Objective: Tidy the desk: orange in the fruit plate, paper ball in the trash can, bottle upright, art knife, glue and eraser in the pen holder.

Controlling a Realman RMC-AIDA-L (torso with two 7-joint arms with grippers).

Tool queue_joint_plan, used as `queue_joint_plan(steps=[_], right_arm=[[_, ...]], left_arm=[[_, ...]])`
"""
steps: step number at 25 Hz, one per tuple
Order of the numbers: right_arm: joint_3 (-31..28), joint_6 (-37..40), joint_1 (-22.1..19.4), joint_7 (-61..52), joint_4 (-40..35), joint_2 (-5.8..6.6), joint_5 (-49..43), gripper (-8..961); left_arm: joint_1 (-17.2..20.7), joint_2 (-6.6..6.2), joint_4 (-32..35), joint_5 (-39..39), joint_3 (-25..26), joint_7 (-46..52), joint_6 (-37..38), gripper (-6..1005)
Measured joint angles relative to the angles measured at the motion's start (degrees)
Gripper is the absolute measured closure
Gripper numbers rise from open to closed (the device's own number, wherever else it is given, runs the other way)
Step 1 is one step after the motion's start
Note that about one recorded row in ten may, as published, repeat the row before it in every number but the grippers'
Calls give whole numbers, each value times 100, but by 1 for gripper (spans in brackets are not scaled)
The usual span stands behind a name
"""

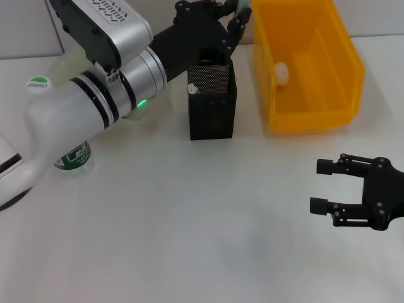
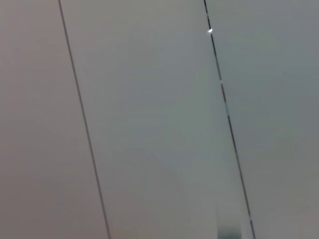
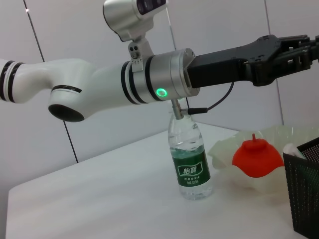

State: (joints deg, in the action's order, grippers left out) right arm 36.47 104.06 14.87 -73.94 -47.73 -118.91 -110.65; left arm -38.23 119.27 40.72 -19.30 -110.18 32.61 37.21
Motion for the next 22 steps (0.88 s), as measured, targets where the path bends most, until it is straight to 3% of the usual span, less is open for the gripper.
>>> queue_joint_plan(steps=[4,8,12,14,17,19,20,21,22], right_arm=[[0,5,7,-11,-2,0,0,151],[0,9,9,-14,-1,0,0,151],[-18,19,-1,-16,-15,0,1,151],[-46,36,-7,-19,-24,0,17,151],[-59,57,-5,-25,-37,0,26,151],[-65,57,0,-26,-42,1,28,151],[-65,57,0,-26,-42,1,28,151],[-66,53,3,-26,-43,3,29,151],[-67,46,8,-26,-43,4,30,151]], left_arm=[[-32,-1,-111,245,55,-11,-49,816],[10,-2,-67,261,89,37,-24,705],[278,-56,421,151,33,502,128,579],[934,-125,1441,-963,22,1426,621,496],[1089,-135,1656,-1302,53,1684,763,373],[1582,-268,2333,-2898,353,3022,1761,293],[1582,-268,2333,-2898,353,3022,1761,253],[1697,-333,2315,-3790,956,3845,2988,213],[1698,-331,2228,-3889,1125,3930,3302,199]])
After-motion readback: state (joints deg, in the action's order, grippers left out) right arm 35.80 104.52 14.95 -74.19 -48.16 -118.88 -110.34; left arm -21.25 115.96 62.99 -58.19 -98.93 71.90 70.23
